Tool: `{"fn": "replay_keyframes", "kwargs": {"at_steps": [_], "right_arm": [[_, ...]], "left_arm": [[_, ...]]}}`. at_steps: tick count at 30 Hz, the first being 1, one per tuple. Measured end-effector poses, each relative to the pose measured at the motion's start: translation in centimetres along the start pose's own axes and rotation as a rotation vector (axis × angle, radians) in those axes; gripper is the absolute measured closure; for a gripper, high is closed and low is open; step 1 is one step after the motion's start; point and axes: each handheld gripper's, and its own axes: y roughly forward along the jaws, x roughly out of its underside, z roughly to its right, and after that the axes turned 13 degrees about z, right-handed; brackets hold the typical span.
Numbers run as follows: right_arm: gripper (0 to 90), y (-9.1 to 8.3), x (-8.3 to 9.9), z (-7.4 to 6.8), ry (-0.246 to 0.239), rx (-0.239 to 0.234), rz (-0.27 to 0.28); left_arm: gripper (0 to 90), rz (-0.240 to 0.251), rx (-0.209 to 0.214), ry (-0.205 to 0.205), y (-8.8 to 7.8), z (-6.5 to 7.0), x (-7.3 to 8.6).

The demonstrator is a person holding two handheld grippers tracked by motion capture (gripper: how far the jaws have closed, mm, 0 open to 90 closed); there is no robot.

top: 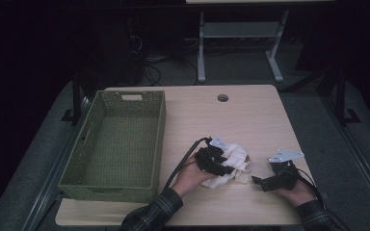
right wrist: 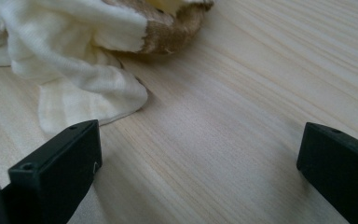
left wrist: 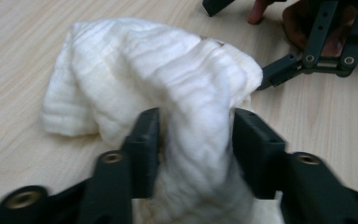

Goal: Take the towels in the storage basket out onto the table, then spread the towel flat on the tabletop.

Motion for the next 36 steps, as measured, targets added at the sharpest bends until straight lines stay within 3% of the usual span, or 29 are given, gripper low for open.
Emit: {"fn": "replay_keyframes", "kwargs": {"at_steps": [1, 5, 13, 20, 26, 29, 30, 34, 36], "right_arm": [[0.0, 0.0, 0.0, 0.0, -0.001, -0.002, 0.000], [0.0, 0.0, 0.0, 0.0, -0.002, -0.005, 0.000], [0.0, 0.0, 0.0, 0.0, -0.002, -0.005, 0.000], [0.0, 0.0, 0.0, 0.0, -0.002, -0.005, 0.000], [0.0, 0.0, 0.0, 0.0, -0.002, -0.005, 0.000], [0.0, 0.0, 0.0, 0.0, -0.003, -0.005, 0.000], [0.0, 0.0, 0.0, 0.0, -0.003, -0.005, 0.000], [0.0, 0.0, 0.0, 0.0, -0.002, -0.005, 0.000], [0.0, 0.0, 0.0, 0.0, -0.002, -0.005, 0.000]], "left_arm": [[45.0, 0.008, -0.009, 0.002, -0.2, 0.1, -0.1], [41.2, 0.064, -0.028, 0.006, -1.6, 0.4, -0.8], [43.8, 0.082, -0.021, 0.016, -4.0, 1.9, -1.0], [56.8, 0.057, -0.023, 0.038, -3.8, 3.1, 0.2], [56.6, 0.019, -0.066, 0.072, -2.7, 3.2, 0.9], [68.6, 0.001, -0.085, 0.097, -2.7, 3.0, 1.0], [68.6, 0.001, -0.095, 0.098, -2.6, 2.9, 1.1], [86.3, 0.026, -0.092, 0.067, -3.1, 2.4, 0.8], [87.2, 0.044, -0.099, 0.060, -3.5, 2.3, 0.5]]}}
